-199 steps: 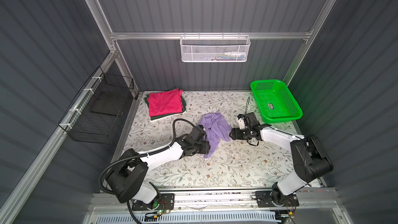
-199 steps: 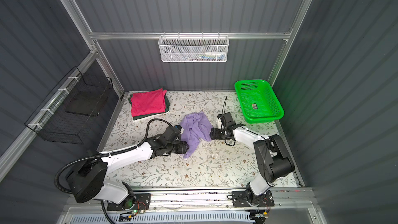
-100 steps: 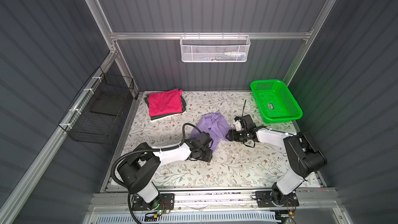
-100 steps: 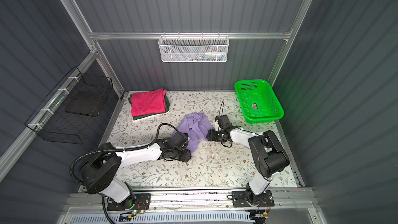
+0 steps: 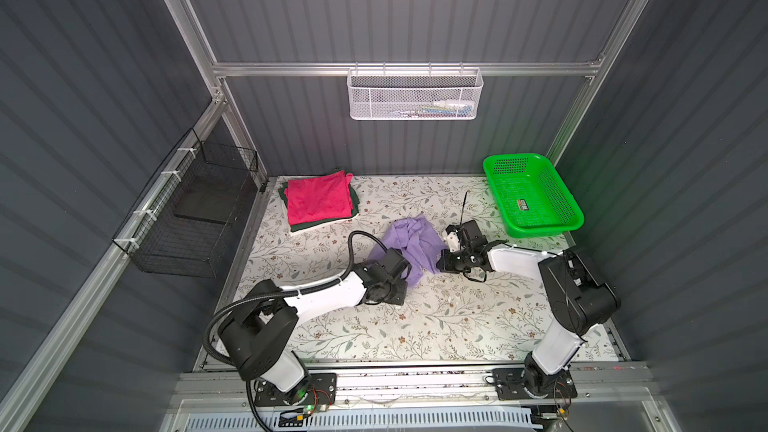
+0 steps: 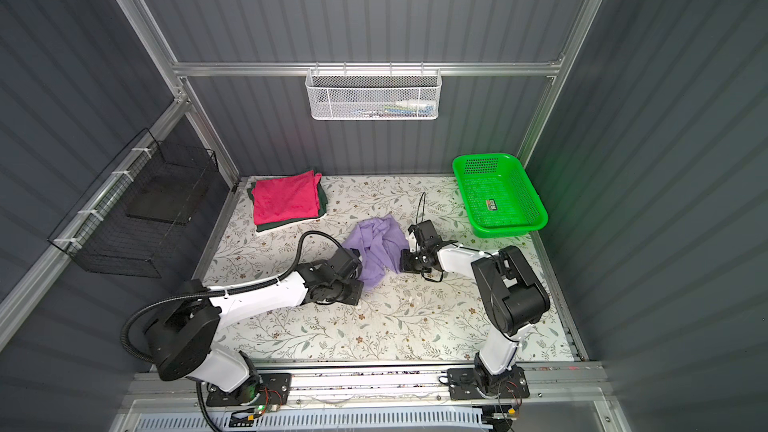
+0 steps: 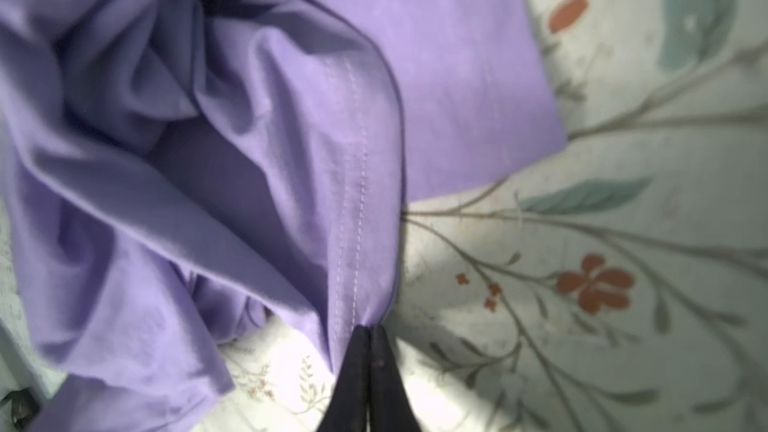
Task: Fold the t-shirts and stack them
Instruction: 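Grasp the shirt edges with both grippers from opposite sides, then lift the shirt high with both grippers and shake it out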
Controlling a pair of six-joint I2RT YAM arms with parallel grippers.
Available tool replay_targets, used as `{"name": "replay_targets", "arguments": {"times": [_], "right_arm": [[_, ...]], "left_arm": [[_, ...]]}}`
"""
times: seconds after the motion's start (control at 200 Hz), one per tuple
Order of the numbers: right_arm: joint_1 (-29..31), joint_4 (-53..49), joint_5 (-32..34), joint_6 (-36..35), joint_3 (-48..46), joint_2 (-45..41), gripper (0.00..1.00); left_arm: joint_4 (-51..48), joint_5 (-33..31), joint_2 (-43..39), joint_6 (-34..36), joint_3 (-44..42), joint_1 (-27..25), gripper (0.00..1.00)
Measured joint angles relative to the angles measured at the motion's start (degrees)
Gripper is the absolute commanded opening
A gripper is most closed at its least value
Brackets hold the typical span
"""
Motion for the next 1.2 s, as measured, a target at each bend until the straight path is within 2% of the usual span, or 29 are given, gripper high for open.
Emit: {"name": "replay_targets", "arguments": {"times": [0.19,0.425,0.72,0.945,1.116,1.201], "right_arm": [[-0.2,-0.6,-1.1,-0.1,-0.1,-2.7,0.00],[-2.9,-2.6,-1.2,-0.5,0.2,-17.6,0.00],[-6.5,-10.3,4.3,-3.7,5.8,-31.4,0.00],[-8.0,-16.7,7.3,-5.6,11.5,-39.9,0.00],[-8.0,-16.8,7.7,-5.6,12.3,-44.0,0.00],[-8.3,-16.8,7.6,-5.3,12.5,-41.8,0.00]], "left_arm": [[-2.1,-9.5,-9.2,-2.5,0.9,0.0,0.00],[-4.0,-24.7,-19.1,-3.3,1.7,0.0,0.00],[-4.8,-40.3,-23.3,3.4,5.7,0.0,0.00],[-3.8,-45.0,-24.6,11.1,9.6,0.0,0.00],[0.7,-44.9,-23.6,15.3,10.1,0.1,0.00],[3.5,-41.3,-20.2,16.0,10.0,2.1,0.00]]}}
